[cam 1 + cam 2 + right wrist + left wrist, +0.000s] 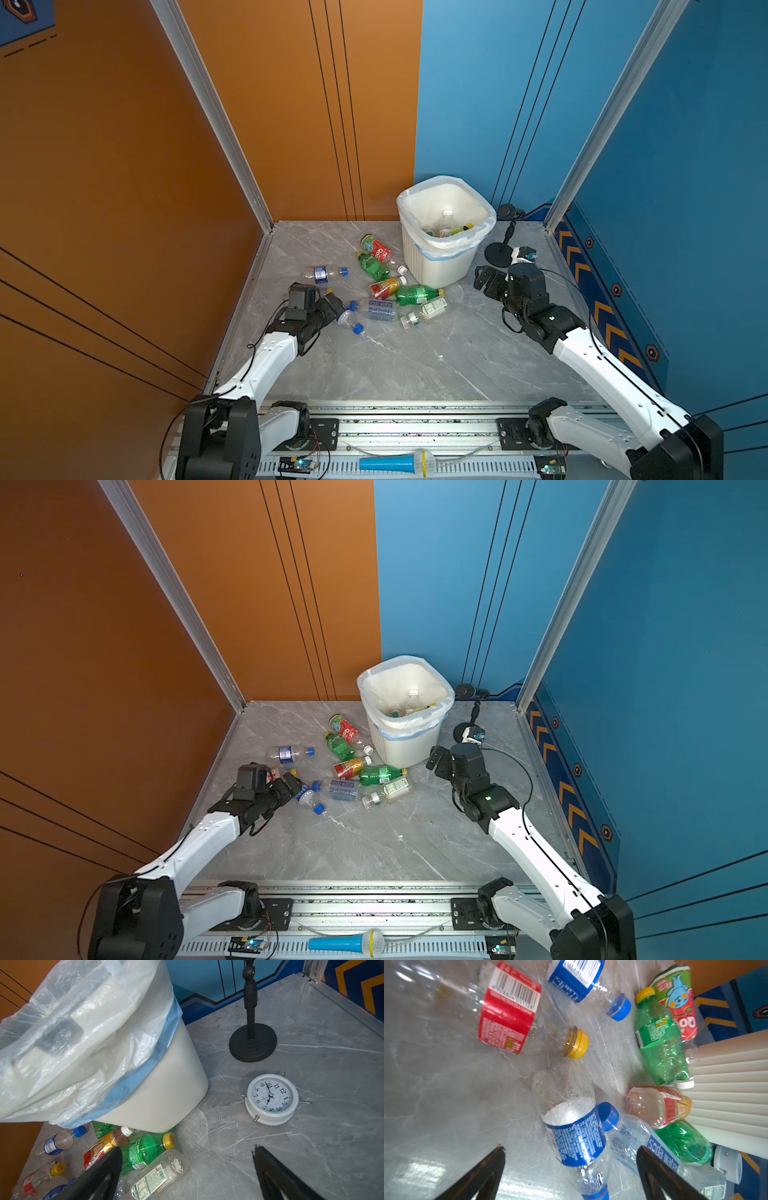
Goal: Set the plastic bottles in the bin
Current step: 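Withdraw the right gripper beside the bin while the left gripper grasps a clear bottle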
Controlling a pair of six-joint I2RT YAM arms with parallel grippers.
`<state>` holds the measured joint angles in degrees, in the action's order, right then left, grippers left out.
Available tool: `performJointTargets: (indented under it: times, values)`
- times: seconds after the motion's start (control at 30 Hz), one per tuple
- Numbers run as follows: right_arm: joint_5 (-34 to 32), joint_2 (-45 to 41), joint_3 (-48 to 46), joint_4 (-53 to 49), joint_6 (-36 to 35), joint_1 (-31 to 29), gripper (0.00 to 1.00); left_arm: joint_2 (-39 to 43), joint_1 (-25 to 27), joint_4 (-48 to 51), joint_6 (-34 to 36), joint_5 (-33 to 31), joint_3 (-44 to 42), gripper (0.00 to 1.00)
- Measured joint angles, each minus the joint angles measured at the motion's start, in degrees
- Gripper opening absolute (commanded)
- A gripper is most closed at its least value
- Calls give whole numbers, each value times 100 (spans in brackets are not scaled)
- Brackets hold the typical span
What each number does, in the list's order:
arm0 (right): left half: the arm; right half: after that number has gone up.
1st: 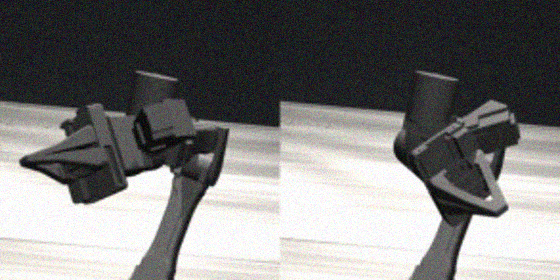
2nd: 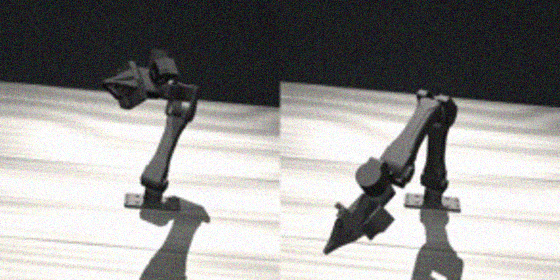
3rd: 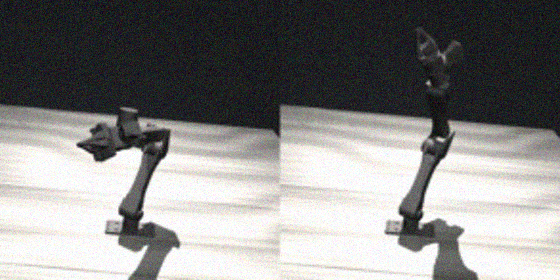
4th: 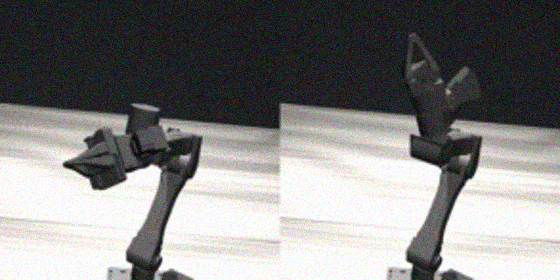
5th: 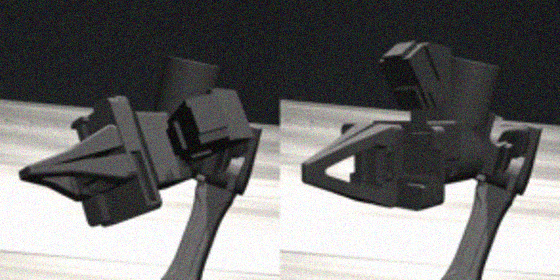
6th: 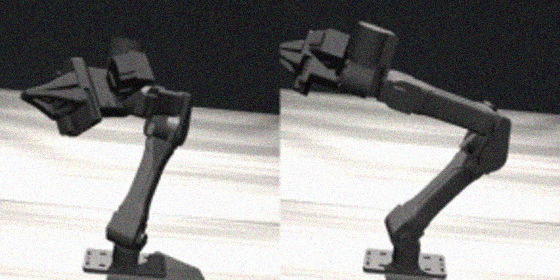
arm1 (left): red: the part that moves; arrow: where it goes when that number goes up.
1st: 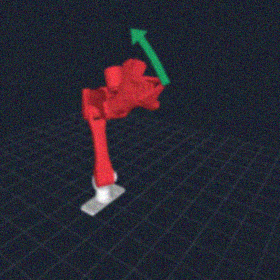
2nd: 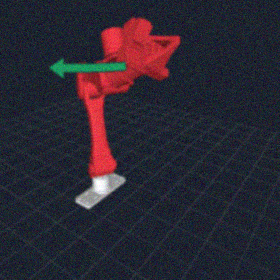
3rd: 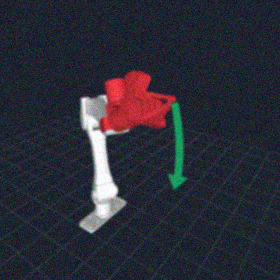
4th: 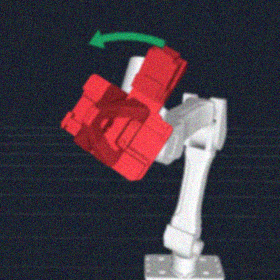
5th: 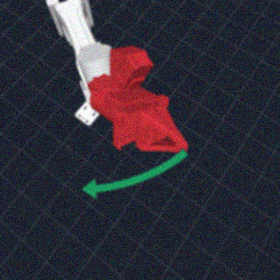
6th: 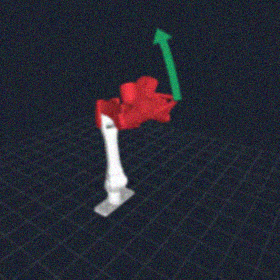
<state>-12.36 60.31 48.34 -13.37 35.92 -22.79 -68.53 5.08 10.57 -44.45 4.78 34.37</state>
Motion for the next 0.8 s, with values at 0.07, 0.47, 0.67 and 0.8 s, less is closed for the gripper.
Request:
performJointTargets:
  times: [0.07, 0.47, 0.67, 0.8]
  values:
    - [-2, -20, 0, 0, 0, 2, 100, -264, 20, -4, 0, 0, 114, 99]
    - [-4, -162, -37, -11, 0, 70, 100, -1506, 188, -275, 4, 20, 693, 88]
    - [-4, -162, -48, -9, -2, 140, 100, -1838, 238, -398, -2, 85, 726, 87]
    - [-4, -162, -48, -9, 0, 184, 100, -1978, 267, -525, -46, 153, 785, 75]
